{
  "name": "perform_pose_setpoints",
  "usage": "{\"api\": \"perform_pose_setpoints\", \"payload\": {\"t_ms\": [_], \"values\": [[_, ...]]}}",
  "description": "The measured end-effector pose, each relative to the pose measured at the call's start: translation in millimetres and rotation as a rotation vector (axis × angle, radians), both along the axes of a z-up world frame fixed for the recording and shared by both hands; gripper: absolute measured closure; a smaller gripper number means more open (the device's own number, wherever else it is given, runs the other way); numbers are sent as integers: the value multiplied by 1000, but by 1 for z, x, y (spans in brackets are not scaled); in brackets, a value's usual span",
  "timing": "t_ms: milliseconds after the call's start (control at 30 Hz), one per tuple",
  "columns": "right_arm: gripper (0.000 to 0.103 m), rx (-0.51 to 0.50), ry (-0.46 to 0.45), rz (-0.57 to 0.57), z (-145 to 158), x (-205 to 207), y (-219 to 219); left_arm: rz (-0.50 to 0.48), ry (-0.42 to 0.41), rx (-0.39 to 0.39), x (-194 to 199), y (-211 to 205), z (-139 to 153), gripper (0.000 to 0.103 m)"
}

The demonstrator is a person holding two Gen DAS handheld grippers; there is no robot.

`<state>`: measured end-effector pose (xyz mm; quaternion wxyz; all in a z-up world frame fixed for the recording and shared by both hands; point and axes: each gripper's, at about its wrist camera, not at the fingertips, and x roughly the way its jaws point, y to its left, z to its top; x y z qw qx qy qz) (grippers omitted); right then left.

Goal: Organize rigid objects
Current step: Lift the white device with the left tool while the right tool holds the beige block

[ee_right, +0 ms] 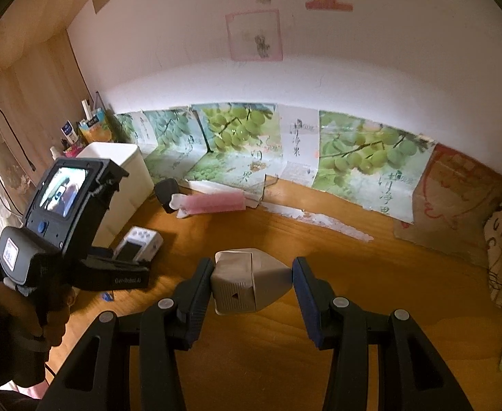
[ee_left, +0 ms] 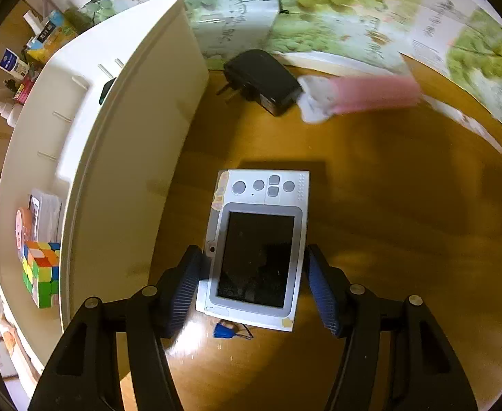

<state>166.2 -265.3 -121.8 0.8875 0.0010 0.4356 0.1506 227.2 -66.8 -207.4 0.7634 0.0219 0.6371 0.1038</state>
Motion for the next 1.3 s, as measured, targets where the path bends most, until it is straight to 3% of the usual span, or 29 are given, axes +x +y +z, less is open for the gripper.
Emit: {"api": "perform_pose_setpoints", "payload": {"t_ms": [233, 267, 300, 333, 400, 500, 633, 767, 867, 1067, 1133, 1167, 1200, 1267, 1300], "values": [[56, -6, -50, -36, 23, -30, 7, -104, -35, -20, -30, -10, 30, 39], [56, -6, -55, -42, 25, -34, 8, -128, -47, -28, -36, -12, 36, 54], [56, -5, -61, -50, 27, -38, 10, -155, -65, -50, -40, -14, 44, 77], [56, -4, -70, -62, 30, -44, 12, -155, -76, -19, -45, -14, 52, 80], [56, 3, -80, -80, 36, -53, 16, -201, -114, -55, -58, -13, 69, 92], [56, 19, -96, -110, 43, -67, 23, -249, -142, -60, -72, -12, 85, 95], [56, 40, -114, -153, 50, -84, 35, -256, -156, -112, -73, 10, 99, 95], [56, 68, -132, -188, 55, -100, 43, -224, -124, -213, -75, 34, 103, 95], [56, 73, -128, -197, 53, -109, 48, -211, -107, -240, -83, 38, 105, 94], [56, 85, -97, -197, 45, -125, 48, -161, -9, -301, -89, 36, 87, 82], [56, 85, -82, -192, 41, -126, 45, -140, 23, -301, -91, 32, 79, 74], [56, 86, -75, -187, 40, -127, 43, -116, 44, -298, -91, 30, 73, 61], [56, 86, -67, -181, 38, -128, 41, -94, 56, -298, -92, 29, 70, 56], [56, 85, -55, -167, 35, -127, 37, -52, 79, -318, -92, 29, 63, 55], [56, 83, -50, -159, 34, -126, 35, -29, 90, -330, -92, 29, 59, 49]]}}
